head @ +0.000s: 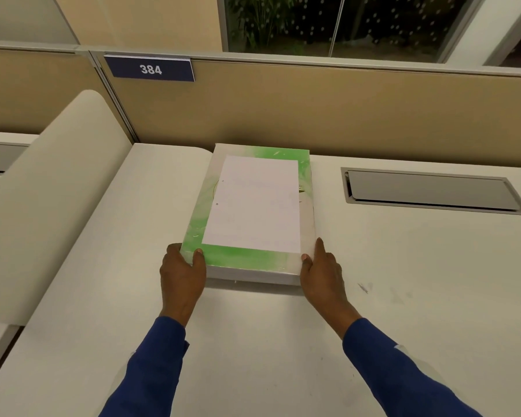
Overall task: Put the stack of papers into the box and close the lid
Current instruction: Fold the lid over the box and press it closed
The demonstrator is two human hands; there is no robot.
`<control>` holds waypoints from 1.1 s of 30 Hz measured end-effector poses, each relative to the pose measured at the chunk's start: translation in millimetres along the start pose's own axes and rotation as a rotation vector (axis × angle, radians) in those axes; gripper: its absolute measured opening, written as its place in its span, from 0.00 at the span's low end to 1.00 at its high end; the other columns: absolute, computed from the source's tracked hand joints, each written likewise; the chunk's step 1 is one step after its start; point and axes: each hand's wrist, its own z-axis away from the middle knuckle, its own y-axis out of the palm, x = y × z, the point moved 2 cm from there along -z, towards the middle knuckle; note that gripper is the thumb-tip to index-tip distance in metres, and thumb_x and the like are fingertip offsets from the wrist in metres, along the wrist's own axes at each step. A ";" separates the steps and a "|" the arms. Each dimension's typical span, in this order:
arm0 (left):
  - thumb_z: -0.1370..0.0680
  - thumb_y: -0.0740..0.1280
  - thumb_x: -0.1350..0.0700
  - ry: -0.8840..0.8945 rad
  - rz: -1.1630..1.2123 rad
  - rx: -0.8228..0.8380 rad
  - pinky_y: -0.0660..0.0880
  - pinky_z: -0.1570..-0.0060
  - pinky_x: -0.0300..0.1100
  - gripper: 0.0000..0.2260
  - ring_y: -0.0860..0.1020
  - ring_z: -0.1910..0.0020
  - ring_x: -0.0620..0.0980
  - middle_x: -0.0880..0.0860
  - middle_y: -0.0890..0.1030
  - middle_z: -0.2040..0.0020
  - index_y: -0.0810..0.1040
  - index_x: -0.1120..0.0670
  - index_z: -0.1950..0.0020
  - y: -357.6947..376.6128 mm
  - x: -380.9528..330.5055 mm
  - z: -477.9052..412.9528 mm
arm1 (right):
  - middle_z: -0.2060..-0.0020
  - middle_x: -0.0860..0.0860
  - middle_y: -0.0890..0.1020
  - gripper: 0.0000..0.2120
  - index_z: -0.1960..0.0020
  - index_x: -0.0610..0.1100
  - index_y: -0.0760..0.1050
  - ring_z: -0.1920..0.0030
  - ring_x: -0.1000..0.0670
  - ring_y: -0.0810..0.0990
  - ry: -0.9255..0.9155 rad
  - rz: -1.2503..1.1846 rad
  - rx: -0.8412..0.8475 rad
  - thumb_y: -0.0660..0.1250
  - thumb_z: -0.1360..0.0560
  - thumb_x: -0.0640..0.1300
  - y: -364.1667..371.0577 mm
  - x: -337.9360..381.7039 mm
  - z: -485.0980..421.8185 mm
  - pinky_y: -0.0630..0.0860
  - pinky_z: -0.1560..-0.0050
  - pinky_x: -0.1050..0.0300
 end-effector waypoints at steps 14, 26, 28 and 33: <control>0.17 0.63 0.56 0.058 -0.371 0.071 0.72 0.39 0.59 0.26 0.73 0.36 0.67 0.64 0.72 0.30 0.63 0.61 0.20 13.1 9.8 -0.5 | 0.28 0.43 0.68 0.34 0.17 0.46 0.43 0.31 0.42 0.69 -0.084 0.135 0.015 0.56 0.16 0.54 14.9 -13.4 8.5 0.73 0.37 0.48; 0.17 0.53 0.42 0.213 -0.646 0.133 0.74 0.48 0.54 0.32 0.73 0.43 0.63 0.64 0.72 0.36 0.57 0.59 0.17 34.9 -2.0 -11.8 | 0.22 0.46 0.61 0.58 0.17 0.45 0.43 0.30 0.41 0.70 -0.236 0.284 0.041 0.62 0.32 0.78 12.3 -8.4 -13.7 0.76 0.39 0.43; 0.17 0.55 0.43 0.219 -0.647 0.134 0.74 0.48 0.54 0.32 0.73 0.43 0.63 0.64 0.72 0.36 0.58 0.60 0.17 37.1 -3.6 -17.7 | 0.23 0.46 0.62 0.60 0.17 0.44 0.43 0.31 0.40 0.71 -0.238 0.297 0.046 0.62 0.33 0.78 11.3 -4.5 -19.6 0.76 0.39 0.43; 0.16 0.59 0.46 0.234 -0.677 0.149 0.75 0.49 0.55 0.31 0.73 0.43 0.64 0.65 0.72 0.36 0.58 0.61 0.18 41.9 -10.7 -32.7 | 0.23 0.44 0.63 0.60 0.17 0.43 0.43 0.31 0.39 0.72 -0.244 0.320 0.068 0.62 0.32 0.78 8.3 6.4 -34.9 0.76 0.39 0.42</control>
